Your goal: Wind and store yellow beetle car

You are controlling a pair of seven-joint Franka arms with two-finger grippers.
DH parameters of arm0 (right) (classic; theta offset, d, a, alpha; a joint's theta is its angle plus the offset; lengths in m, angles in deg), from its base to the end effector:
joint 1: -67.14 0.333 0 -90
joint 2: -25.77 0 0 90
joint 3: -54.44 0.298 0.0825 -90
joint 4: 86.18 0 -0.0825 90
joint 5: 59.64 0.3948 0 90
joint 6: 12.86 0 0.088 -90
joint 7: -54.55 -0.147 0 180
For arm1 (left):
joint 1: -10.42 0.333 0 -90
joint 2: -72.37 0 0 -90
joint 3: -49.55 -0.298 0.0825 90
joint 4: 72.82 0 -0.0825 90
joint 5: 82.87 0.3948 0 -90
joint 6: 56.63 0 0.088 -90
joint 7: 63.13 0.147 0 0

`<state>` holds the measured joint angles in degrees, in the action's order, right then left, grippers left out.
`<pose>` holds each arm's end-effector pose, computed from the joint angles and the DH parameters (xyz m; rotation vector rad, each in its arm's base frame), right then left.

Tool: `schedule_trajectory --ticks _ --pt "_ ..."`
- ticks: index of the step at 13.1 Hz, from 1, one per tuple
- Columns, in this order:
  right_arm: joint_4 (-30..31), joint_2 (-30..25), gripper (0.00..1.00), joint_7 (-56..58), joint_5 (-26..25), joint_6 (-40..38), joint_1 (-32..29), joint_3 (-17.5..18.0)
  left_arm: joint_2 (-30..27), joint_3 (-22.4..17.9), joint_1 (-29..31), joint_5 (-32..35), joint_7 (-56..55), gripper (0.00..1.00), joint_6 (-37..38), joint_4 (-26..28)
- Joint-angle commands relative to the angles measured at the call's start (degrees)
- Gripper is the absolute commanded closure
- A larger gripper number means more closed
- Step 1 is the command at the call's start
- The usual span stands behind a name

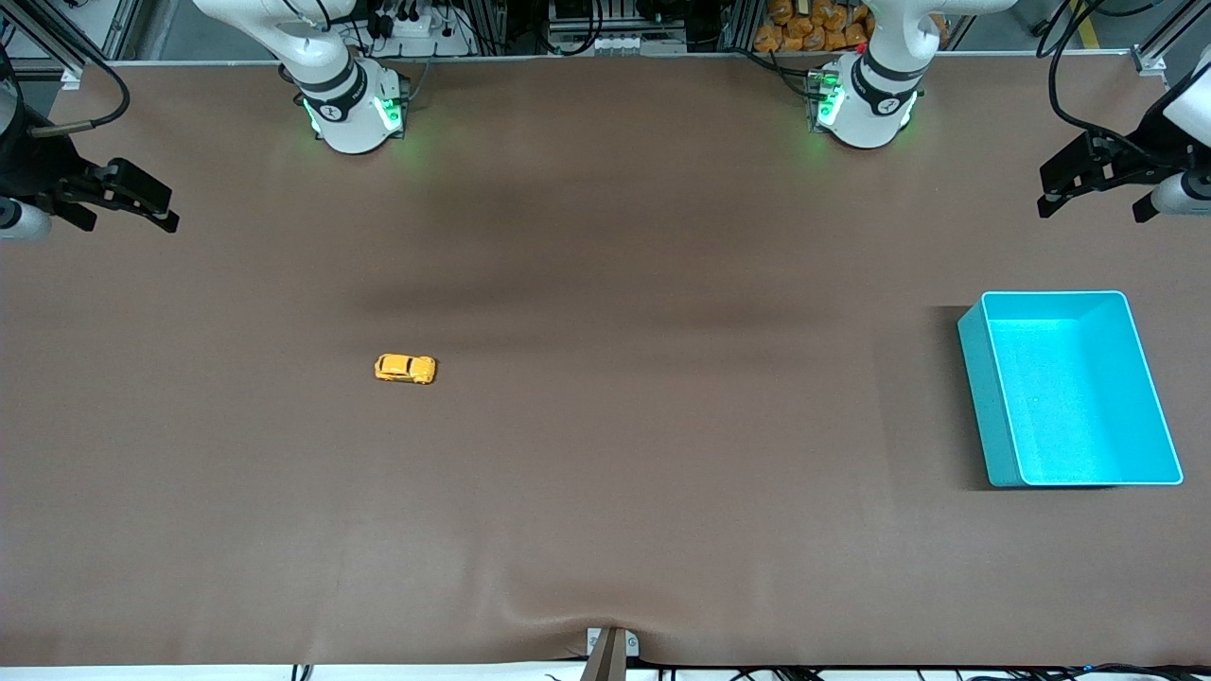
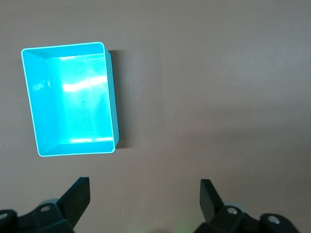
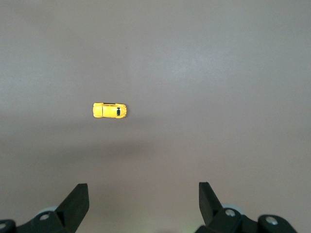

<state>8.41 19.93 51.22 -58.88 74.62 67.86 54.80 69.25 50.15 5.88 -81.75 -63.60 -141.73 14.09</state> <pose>0.5292 0.0121 0.5800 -3.1290 0.0608 0.0354 0.5391 -0.0456 0.6149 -3.1200 0.1243 -0.0372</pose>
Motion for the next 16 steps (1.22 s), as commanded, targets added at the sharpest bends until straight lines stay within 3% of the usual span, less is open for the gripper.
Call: schedule_trajectory --ticks 1,16 --pt "-1.43 0.57 0.0 0.16 -0.06 -0.83 -0.27 0.08 0.04 0.1 -0.12 -0.76 -0.94 0.0 0.28 -0.69" --pt "-2.57 0.57 0.0 0.16 -0.06 -0.74 -0.18 0.08 0.31 0.01 -0.03 -0.67 -1.11 0.0 0.01 -0.86"
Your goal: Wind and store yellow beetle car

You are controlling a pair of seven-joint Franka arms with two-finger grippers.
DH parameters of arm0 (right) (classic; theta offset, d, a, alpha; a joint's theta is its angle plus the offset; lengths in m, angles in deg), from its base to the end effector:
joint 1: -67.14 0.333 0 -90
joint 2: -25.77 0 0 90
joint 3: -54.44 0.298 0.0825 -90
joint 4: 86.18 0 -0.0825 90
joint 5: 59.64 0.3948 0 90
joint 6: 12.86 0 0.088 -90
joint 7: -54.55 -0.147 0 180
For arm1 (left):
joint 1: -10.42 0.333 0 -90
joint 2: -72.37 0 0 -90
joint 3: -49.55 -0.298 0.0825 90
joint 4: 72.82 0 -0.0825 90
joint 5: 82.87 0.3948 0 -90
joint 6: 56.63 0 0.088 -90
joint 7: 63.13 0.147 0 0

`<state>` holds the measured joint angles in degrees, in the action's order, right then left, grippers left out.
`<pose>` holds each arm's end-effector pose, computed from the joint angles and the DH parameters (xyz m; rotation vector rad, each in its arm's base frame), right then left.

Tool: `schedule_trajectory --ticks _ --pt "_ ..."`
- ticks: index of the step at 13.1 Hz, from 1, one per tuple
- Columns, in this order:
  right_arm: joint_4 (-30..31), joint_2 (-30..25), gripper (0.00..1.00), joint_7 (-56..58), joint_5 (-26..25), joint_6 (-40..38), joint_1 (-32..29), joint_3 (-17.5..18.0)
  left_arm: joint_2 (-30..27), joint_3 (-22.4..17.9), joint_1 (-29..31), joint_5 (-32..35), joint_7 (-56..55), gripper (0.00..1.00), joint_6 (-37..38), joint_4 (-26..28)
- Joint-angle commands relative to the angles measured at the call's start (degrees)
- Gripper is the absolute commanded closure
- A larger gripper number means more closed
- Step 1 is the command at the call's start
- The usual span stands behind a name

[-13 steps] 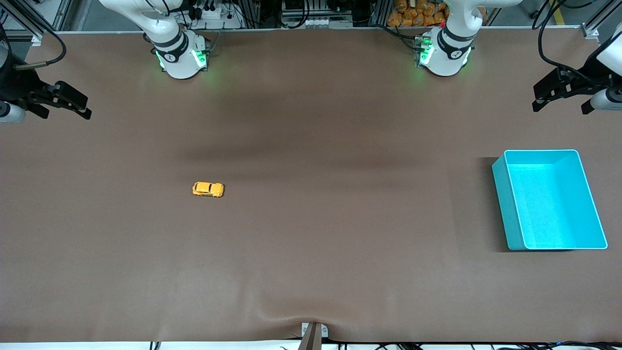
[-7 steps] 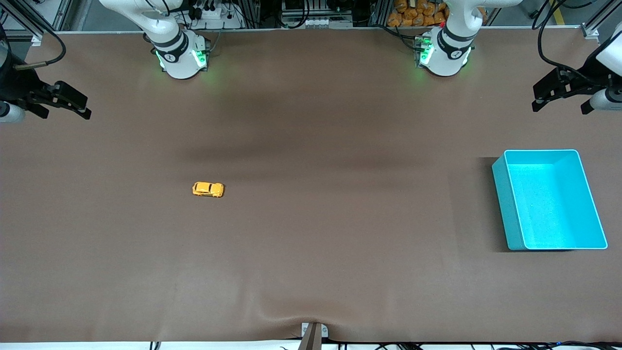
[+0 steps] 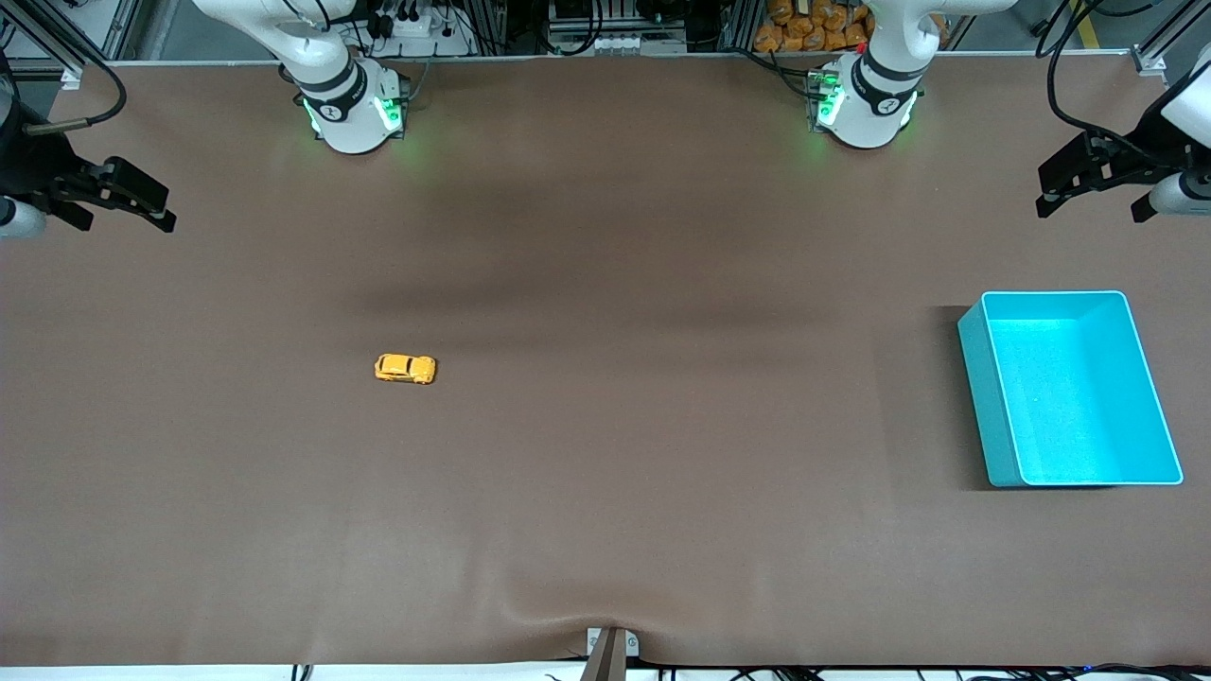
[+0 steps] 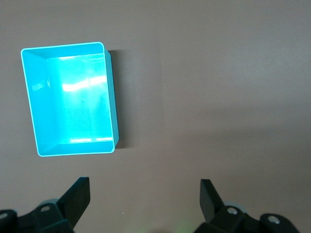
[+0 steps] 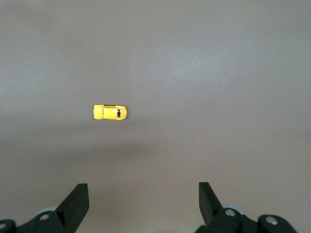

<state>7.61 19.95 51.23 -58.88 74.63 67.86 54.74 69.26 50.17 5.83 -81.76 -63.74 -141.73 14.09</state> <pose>0.5301 0.0116 0.5865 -3.1286 0.0620 0.0139 0.5391 -0.0463 0.6148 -3.1203 0.1224 -0.0370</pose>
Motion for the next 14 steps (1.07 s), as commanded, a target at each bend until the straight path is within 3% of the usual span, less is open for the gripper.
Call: schedule_trajectory --ticks 1,6,14 --pt "-1.77 0.55 0.0 -0.1 -0.06 -0.75 -0.27 0.14 0.3 -0.01 0.02 -0.67 -0.97 0.0 0.02 -0.87" --pt "-2.04 0.63 0.0 0.34 0.03 -0.92 1.3 0.23 0.39 -0.01 0.02 -0.58 -0.97 0.0 -0.77 -0.87" --pt "-1.86 6.95 0.0 0.42 0.38 -0.92 8.33 0.32 0.74 -0.01 0.19 -0.05 -0.97 0.0 -2.26 -0.78"
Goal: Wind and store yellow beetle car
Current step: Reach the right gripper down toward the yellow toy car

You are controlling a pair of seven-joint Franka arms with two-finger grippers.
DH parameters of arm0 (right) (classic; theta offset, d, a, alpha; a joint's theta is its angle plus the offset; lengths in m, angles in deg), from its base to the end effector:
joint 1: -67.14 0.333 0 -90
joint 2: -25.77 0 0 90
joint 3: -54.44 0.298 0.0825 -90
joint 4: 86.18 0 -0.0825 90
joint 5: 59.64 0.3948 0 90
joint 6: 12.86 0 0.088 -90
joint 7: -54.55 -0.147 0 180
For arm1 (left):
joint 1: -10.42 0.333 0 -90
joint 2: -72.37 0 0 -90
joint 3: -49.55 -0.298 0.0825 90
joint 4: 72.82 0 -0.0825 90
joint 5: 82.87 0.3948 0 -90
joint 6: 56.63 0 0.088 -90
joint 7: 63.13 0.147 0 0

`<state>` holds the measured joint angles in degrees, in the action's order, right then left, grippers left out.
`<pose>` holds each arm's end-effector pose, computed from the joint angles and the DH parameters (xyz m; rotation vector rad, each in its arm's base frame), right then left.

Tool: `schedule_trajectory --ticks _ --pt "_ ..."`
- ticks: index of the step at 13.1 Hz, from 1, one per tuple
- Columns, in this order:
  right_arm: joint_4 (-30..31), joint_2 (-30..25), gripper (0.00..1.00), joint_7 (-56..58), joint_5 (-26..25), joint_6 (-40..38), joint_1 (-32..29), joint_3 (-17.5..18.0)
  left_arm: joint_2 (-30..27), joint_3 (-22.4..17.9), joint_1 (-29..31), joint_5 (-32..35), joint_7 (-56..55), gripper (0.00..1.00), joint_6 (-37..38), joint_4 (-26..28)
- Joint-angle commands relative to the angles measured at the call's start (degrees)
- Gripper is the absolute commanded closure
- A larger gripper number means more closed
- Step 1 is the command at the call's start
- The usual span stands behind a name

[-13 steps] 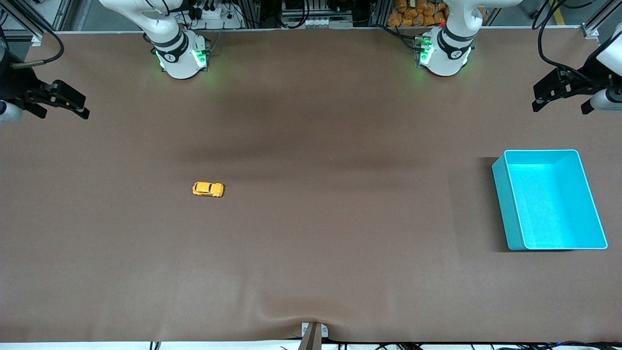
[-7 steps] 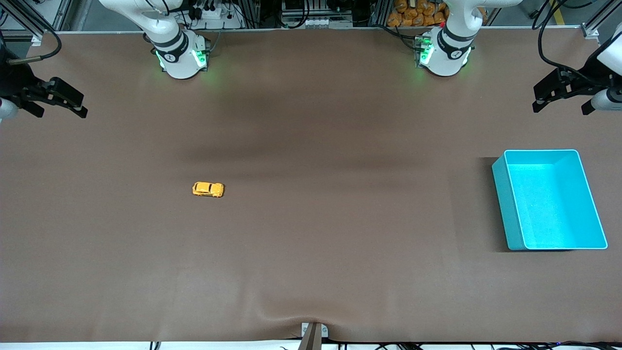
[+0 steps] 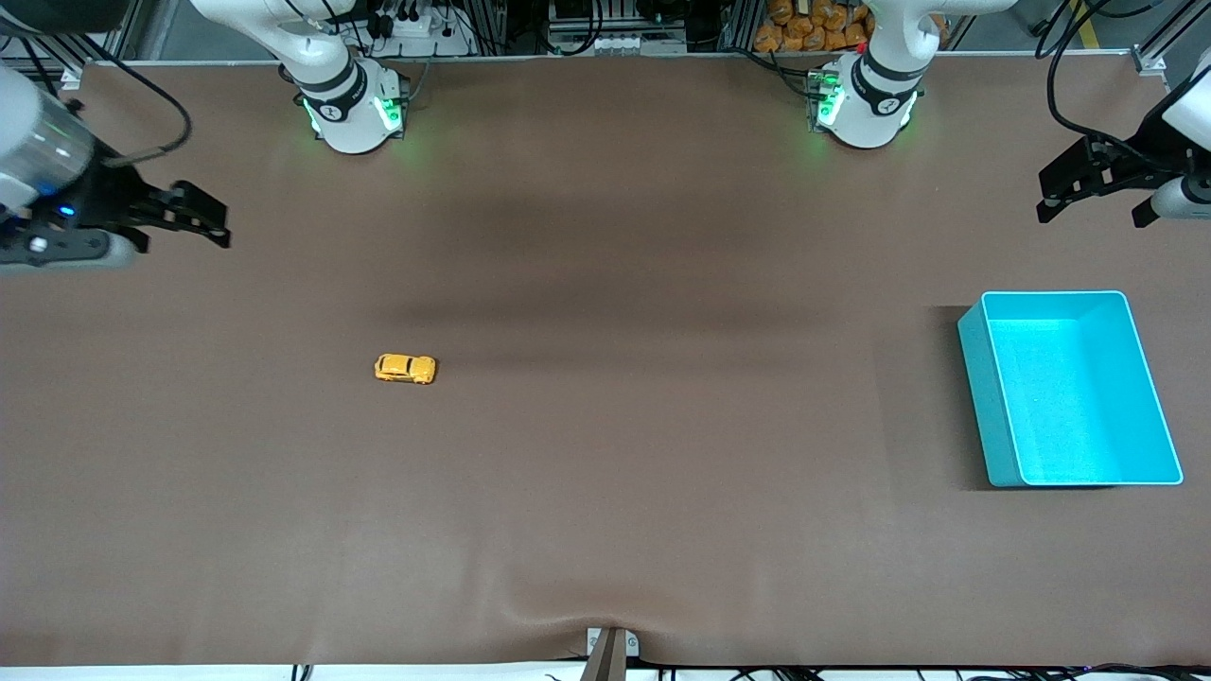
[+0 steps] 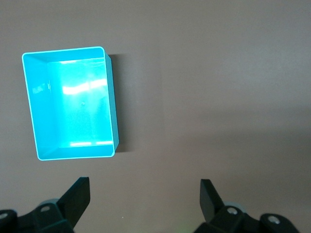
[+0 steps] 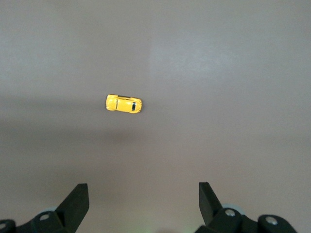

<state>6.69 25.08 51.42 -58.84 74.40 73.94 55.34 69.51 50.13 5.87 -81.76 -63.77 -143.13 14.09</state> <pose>0.5464 0.0760 0.5454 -3.1305 -0.1250 0.1360 0.5439 -0.0460 0.6147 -3.1209 0.1199 -0.0683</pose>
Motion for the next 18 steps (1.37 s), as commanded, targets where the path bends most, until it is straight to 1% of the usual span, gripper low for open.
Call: schedule_trajectory --ticks 1,3,5,7,8,9,10,12,13,14,16,18 --pt "-0.33 2.53 0.0 0.32 0.33 -0.6 3.91 -0.29 0.49 0.03 0.15 -0.14 -1.11 0.0 -1.3 -0.87" --pt "1.25 3.5 0.0 0.49 0.25 0.1 6.9 -0.29 0.57 0.12 -0.73 0.3 -1.03 0.0 -3.66 -0.43" --pt "5.1 3.68 0.0 0.84 -0.54 3.51 10.24 -0.38 1.8 1.17 -0.21 0.13 -1.2 0.0 -5.61 -0.86" --pt "9.76 3.68 0.0 3.73 -2.82 7.28 12.71 -0.29 2.94 1.17 -0.03 0.56 -1.11 0.0 -4.66 -0.08" --pt "11.96 3.68 0.0 6.79 -3.26 9.05 12.89 -0.38 2.86 1.17 -0.29 0.56 -1.11 0.0 -3.43 -0.16" --pt "14.94 3.68 0.0 12.91 -3.53 12.2 12.89 -0.38 2.69 1.17 -0.2 0.56 -1.11 0.0 -2.98 -0.34" --pt "18.71 3.77 0.0 20.55 -3.71 16.93 12.63 -0.38 2.51 1.26 -0.2 0.47 -1.11 0.0 -2.98 -0.51" --pt "26.71 3.86 0.0 29.2 -3.71 27.47 12.28 -0.38 2.51 1.26 -0.55 0.39 -1.11 0.0 -2.98 -0.69" --pt "29.71 4.29 0.0 33.15 -3.71 31.26 12.28 -0.38 2.6 1.35 -0.73 0.21 -1.2 0.0 -3.07 -0.52" --pt "31.22 5.17 0.0 37.45 -3.71 33.91 12.28 -0.38 2.94 1.35 -1.08 0.38 -2.85 0.0 -3.07 -0.6" --pt "31.93 7.8 0.0 48.51 -3.71 37.17 11.84 -0.38 3.21 2.05 -0.99 0.12 -4.98 0.0 -3.42 -0.43" --pt "31.93 10.52 0.0 53.04 -3.71 39.46 10.96 -0.38 4.44 2.4 -1.34 0.03 -5.42 0.0 -3.42 -0.51"
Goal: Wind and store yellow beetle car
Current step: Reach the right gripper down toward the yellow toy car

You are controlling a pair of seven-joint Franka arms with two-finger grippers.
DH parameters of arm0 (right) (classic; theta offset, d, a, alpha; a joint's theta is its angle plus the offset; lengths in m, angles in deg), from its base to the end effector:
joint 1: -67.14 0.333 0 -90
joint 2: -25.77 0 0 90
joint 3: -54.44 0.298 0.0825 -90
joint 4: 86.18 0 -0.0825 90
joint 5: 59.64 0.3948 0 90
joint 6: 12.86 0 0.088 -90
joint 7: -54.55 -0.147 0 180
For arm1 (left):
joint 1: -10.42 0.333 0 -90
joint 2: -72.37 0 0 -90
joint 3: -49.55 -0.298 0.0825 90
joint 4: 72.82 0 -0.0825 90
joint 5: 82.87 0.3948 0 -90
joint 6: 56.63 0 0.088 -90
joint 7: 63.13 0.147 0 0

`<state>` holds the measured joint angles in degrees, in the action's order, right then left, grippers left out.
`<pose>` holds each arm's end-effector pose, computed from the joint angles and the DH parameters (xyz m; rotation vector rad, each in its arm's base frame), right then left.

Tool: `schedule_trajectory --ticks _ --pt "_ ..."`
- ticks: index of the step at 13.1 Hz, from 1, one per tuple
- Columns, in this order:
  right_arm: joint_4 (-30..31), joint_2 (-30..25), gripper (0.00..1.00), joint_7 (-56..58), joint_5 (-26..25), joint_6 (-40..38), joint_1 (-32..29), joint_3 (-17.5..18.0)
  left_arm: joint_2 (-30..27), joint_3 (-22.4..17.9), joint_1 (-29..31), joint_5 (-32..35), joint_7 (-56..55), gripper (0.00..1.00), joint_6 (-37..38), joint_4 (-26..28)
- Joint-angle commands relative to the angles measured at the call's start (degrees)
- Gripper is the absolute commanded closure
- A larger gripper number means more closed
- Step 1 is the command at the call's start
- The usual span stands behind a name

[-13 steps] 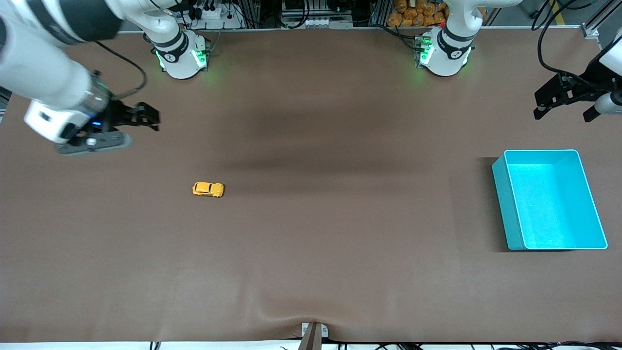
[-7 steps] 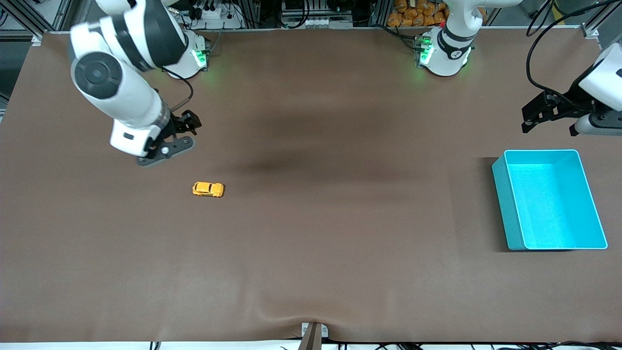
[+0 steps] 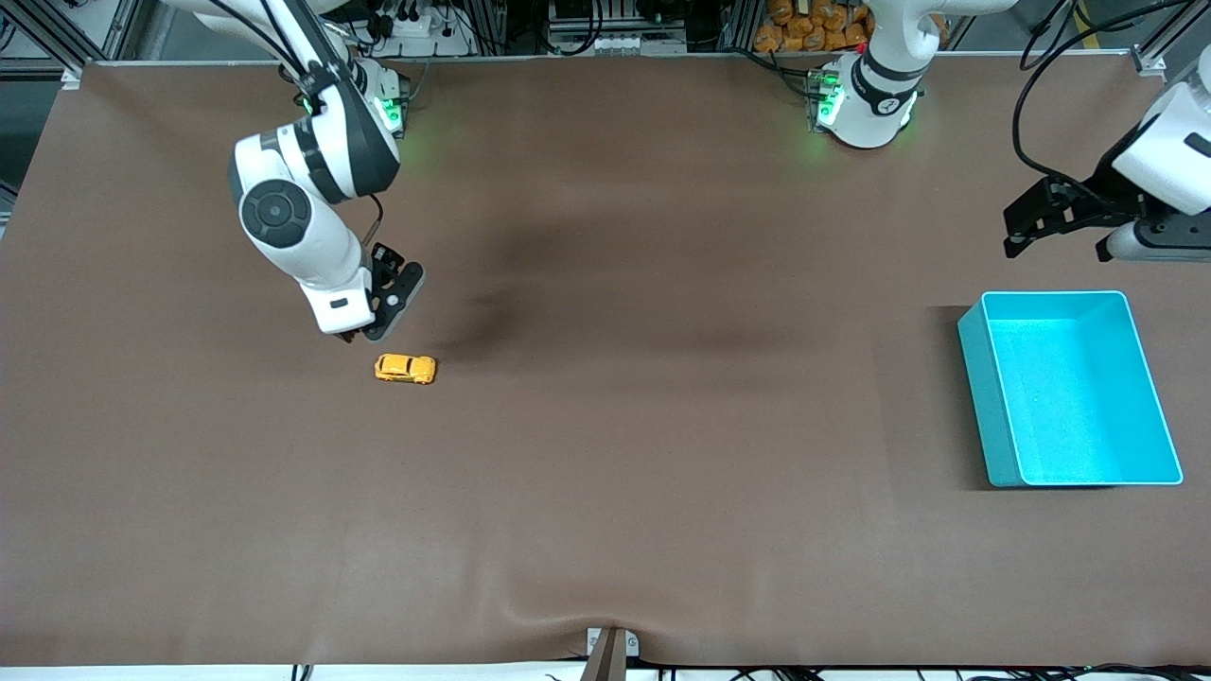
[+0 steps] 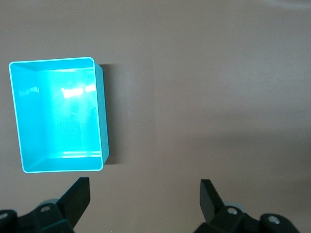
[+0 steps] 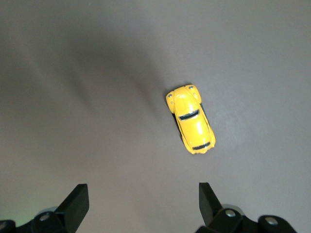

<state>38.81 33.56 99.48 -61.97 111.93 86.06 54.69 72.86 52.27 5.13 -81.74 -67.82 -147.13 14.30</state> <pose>0.5060 0.1729 0.2517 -2.6339 -1.6962 0.2241 0.5662 -0.0767 0.5868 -3.1256 0.0901 -0.0817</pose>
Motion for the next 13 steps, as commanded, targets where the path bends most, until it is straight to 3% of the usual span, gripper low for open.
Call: schedule_trajectory --ticks 1,5,10,13 --pt "-0.27 3.27 0.0 6.21 -0.57 2.98 -1.16 0.18 1.09 0.44 -0.61 -0.16 -1.64 0.0 0.58 -0.81" --pt "-0.88 8.63 0.0 13.5 -0.92 9.82 -1.34 0.09 1.0 0.62 -0.43 -0.33 -1.64 0.0 0.32 -1.08" --pt "-6.33 13.56 0.11 19.92 -3.65 11.26 -2.57 0.01 1.18 0.53 -0.52 -0.25 -1.73 0.0 -1.69 -0.99" --pt "-6.51 15.58 0.15 20.11 -3.74 13.27 -3.09 0.01 1.71 0.53 -0.7 -0.25 -1.99 0.0 -2.4 -0.99"
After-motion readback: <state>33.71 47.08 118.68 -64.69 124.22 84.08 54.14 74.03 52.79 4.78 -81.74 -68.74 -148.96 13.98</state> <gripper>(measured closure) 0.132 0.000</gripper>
